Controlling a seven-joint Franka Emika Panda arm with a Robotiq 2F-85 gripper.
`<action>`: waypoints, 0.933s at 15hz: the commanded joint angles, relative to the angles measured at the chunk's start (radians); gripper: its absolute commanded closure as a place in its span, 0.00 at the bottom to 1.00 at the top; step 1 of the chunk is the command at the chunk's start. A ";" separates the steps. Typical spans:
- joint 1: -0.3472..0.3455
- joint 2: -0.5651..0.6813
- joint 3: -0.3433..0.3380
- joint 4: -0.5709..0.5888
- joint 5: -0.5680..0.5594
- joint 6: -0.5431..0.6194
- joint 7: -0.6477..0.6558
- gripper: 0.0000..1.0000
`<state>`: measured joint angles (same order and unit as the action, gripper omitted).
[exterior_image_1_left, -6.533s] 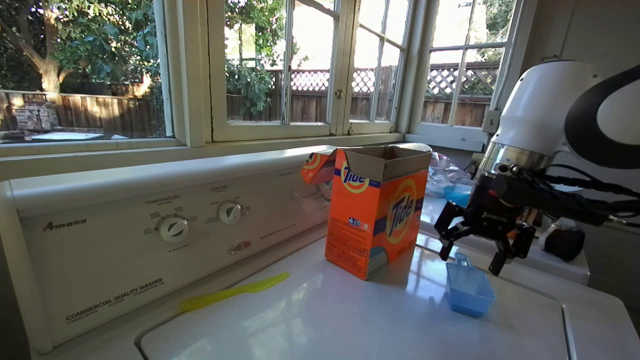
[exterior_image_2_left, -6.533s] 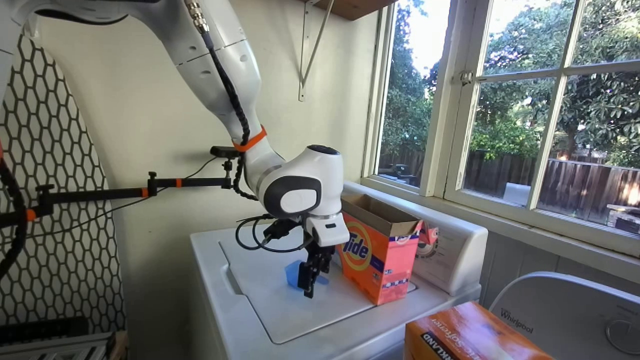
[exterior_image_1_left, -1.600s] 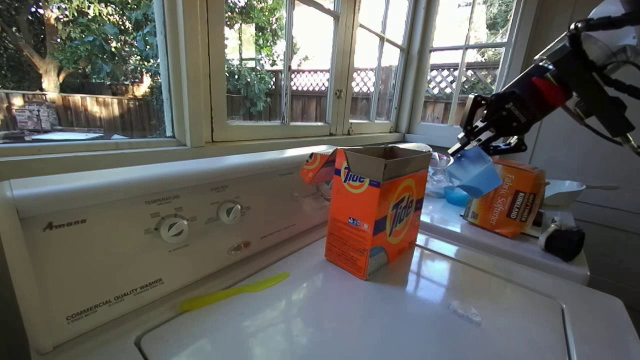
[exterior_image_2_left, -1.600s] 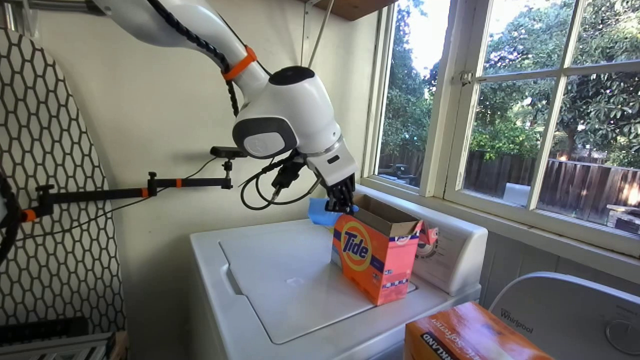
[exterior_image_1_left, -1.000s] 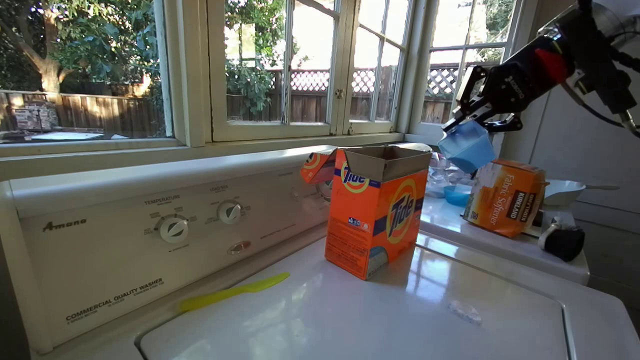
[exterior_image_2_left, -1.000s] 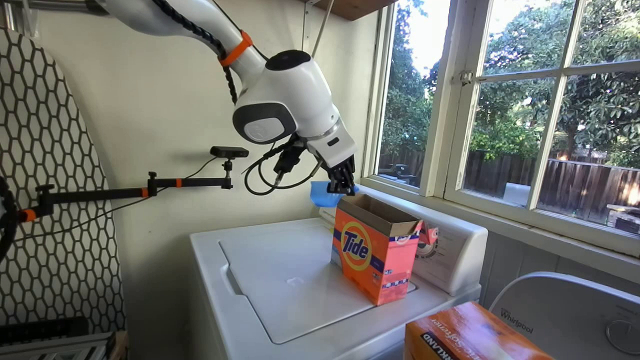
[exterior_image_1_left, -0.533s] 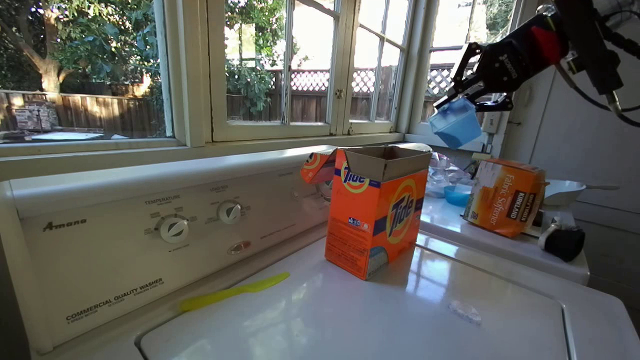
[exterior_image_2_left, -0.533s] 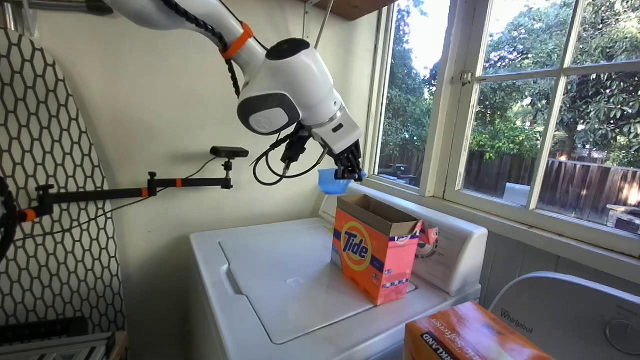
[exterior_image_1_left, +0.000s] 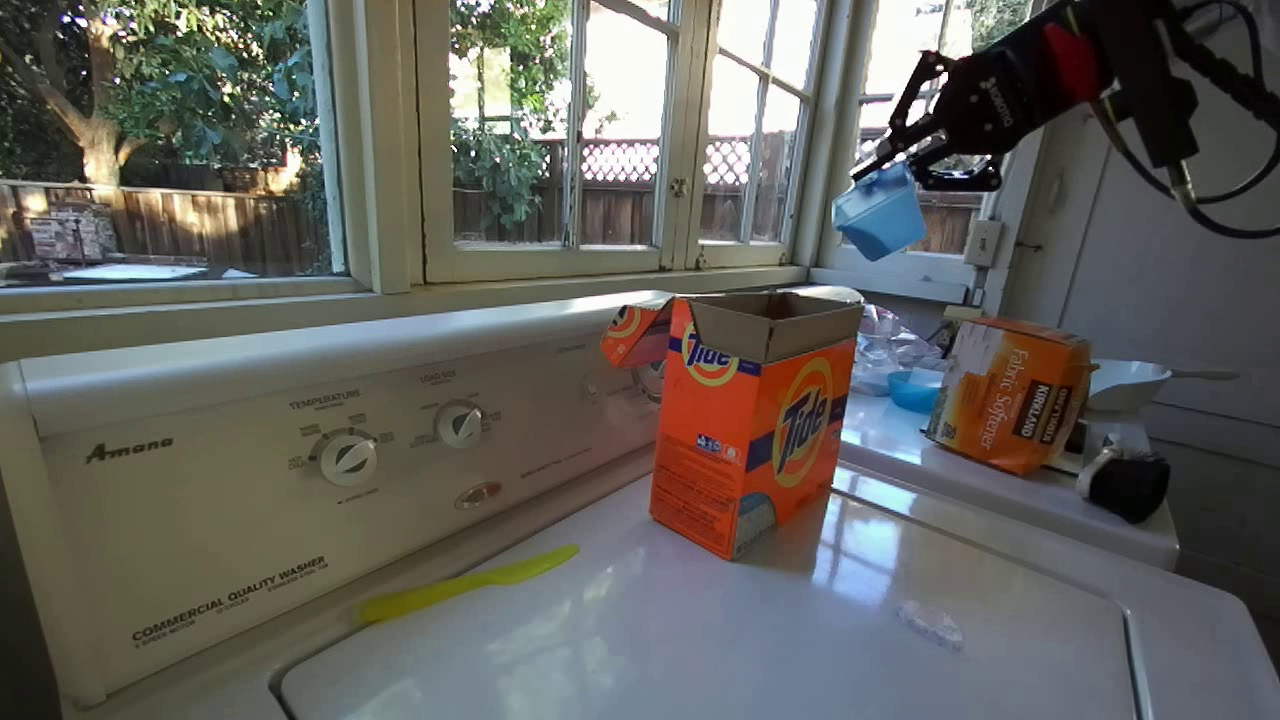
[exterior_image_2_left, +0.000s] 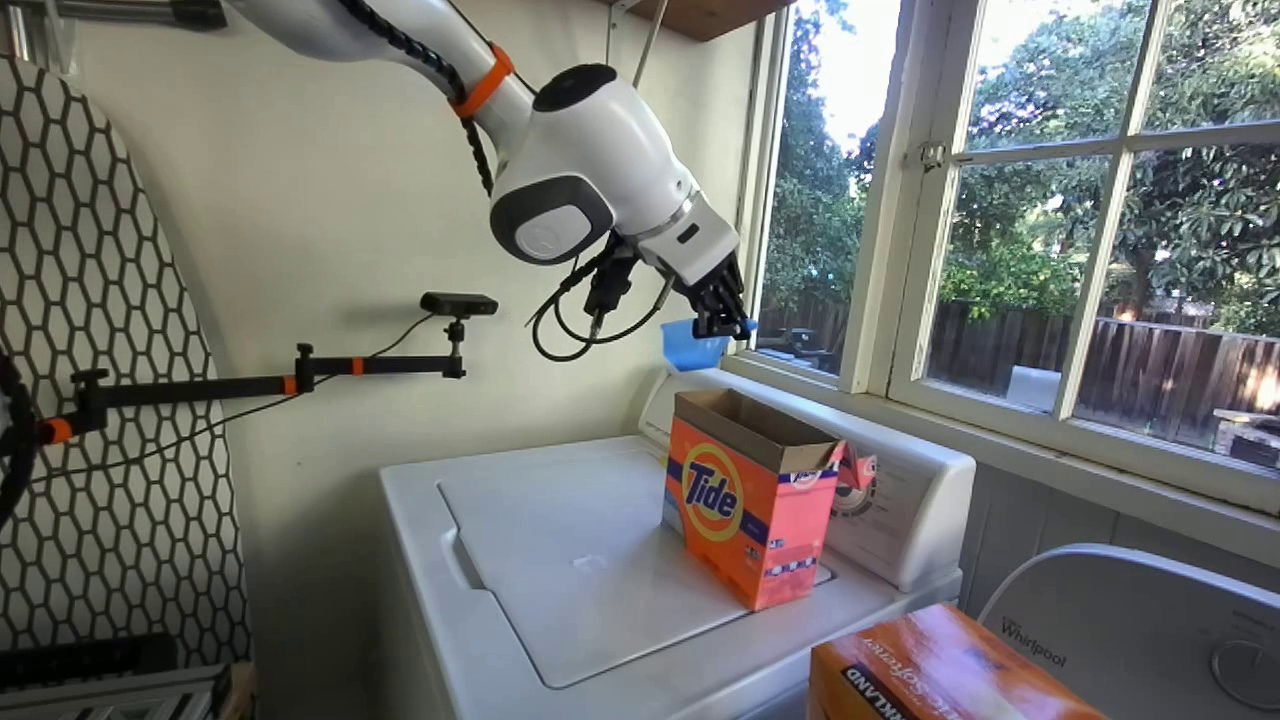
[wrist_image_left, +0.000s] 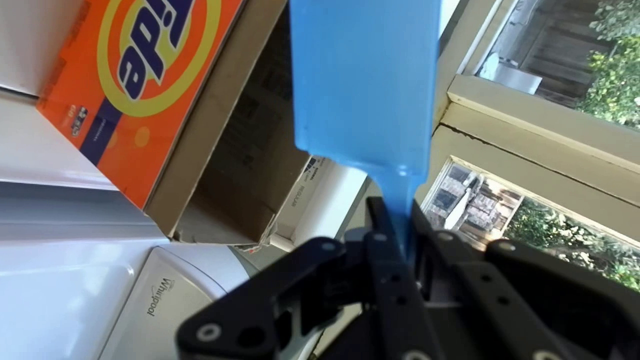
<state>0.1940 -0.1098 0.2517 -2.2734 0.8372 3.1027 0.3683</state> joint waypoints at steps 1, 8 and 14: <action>-0.020 0.055 0.022 0.024 -0.073 0.083 0.058 0.97; -0.059 0.118 0.011 0.015 -0.257 0.194 0.139 0.97; -0.034 0.125 -0.044 -0.002 -0.258 0.236 0.068 0.97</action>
<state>0.1493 0.0106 0.2265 -2.2573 0.6125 3.2990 0.4486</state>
